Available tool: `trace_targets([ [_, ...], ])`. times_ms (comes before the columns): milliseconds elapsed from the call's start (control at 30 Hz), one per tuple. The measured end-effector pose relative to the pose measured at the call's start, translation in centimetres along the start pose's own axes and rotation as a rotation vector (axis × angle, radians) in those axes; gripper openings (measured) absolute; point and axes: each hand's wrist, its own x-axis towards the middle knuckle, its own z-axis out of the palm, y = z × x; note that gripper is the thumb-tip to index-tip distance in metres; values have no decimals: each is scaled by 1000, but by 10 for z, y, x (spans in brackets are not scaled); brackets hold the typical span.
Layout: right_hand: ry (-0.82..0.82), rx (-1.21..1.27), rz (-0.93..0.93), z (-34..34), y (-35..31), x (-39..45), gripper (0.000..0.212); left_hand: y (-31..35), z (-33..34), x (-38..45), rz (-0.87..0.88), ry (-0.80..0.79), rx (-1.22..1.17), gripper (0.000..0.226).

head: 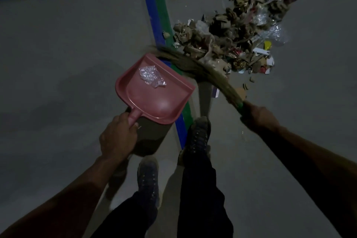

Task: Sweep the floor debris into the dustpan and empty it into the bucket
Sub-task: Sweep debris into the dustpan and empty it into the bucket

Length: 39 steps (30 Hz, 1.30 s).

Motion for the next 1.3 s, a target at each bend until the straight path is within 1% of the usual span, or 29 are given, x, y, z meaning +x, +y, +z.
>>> trace_targets([
  [67,56,-25,-17,-25,10,31,39,12,2,14,3,11,8,25],
  [167,75,-91,-51,-62,21,69,40,32,5,32,-6,30,11,29],
  [300,121,-162,-122,-101,22,103,36,60,6,53,-28,42,10,32],
  [400,143,-87,-102,-122,16,121,33,73,4,63,-42,46,11,30],
  [467,137,44,-90,-129,11,122,37,78,1,65,-37,61,9,29],
  [533,122,242,-102,-127,6,108,44,81,-5,64,-29,70,-1,29],
  [600,121,347,-135,-115,1,83,52,81,-13,60,-35,63,-17,29],
  [700,45,320,-204,-91,-11,44,55,78,-25,52,-62,58,-41,29],
  [767,-17,229,-245,-79,-20,34,56,74,-31,45,-67,68,-45,29],
  [833,-51,125,-246,-77,-27,42,57,69,-34,42,-65,71,-28,30],
  [933,-47,22,-223,-88,-33,68,48,63,-32,43,-66,62,-25,31],
  [1033,1,126,-115,-110,-35,95,37,61,-28,48,-78,68,-43,33],
  [1100,40,95,-86,-120,-36,104,35,62,-27,52,-94,77,-65,32],
  [1233,77,215,-156,-108,-34,73,48,65,-31,56,-94,99,-87,33],
  [1300,56,206,-200,-88,-27,40,53,71,-36,55,-86,123,-111,32],
])
